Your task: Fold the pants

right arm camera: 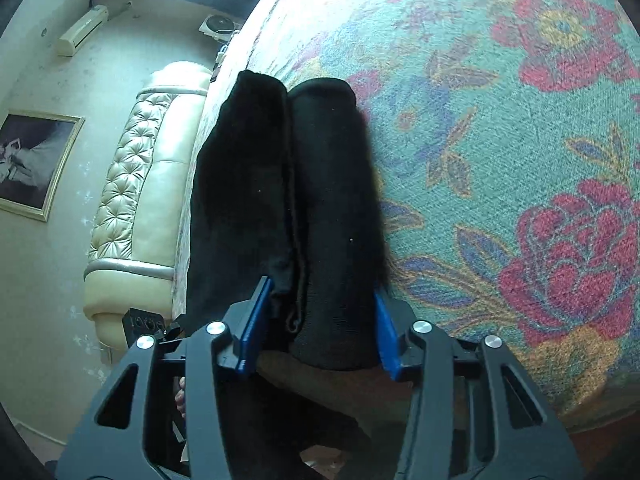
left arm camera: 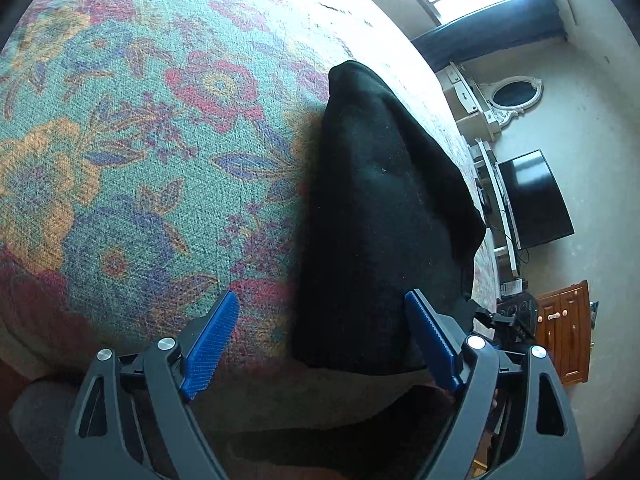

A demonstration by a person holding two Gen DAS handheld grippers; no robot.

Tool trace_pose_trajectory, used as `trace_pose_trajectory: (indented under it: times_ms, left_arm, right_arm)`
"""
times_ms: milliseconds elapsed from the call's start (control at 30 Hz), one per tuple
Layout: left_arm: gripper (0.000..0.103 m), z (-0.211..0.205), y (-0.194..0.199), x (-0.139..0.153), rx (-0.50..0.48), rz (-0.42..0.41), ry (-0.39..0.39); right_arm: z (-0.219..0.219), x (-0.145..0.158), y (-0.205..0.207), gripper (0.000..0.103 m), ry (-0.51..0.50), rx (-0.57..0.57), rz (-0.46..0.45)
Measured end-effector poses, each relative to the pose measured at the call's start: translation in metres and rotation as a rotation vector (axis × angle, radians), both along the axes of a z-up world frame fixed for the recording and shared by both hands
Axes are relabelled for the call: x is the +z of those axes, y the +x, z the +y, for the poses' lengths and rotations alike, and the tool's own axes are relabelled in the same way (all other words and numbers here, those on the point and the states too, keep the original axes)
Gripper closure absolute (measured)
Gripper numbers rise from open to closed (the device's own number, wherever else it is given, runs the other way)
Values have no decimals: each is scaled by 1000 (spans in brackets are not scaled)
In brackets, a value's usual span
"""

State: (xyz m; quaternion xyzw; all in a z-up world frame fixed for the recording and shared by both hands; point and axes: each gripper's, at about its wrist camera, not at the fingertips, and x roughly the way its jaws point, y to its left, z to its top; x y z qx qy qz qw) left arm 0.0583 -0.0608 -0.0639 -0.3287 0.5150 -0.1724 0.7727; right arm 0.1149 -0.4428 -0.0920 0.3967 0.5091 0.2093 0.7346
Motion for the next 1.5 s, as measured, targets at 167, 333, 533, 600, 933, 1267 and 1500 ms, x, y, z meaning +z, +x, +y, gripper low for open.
trace_pose_trajectory:
  times_ms: [167, 333, 533, 600, 933, 1267, 1500]
  left_arm:
    - [20, 1, -5, -5, -28, 29, -197]
    - [20, -9, 5, -26, -88, 53, -224]
    - [49, -15, 0, -27, -138, -22, -85]
    - [52, -19, -3, -24, -151, -37, -42]
    - [27, 7, 2, 21, -110, -179, -23]
    - [25, -13, 117, 4, -209, -215, 97]
    - [24, -31, 157, -7, -240, -224, 61]
  right_arm:
    - [7, 3, 2, 61, -23, 16, -15]
    - [9, 4, 4, 61, -17, 23, -21]
    - [-4, -5, -1, 62, 3, 40, -32]
    - [-8, -8, -2, 62, 8, 44, -34]
    - [-46, 15, 0, 6, -3, 38, -104]
    - [-38, 11, 88, 6, 80, 71, -183]
    - [-23, 11, 118, 2, 54, 102, -185]
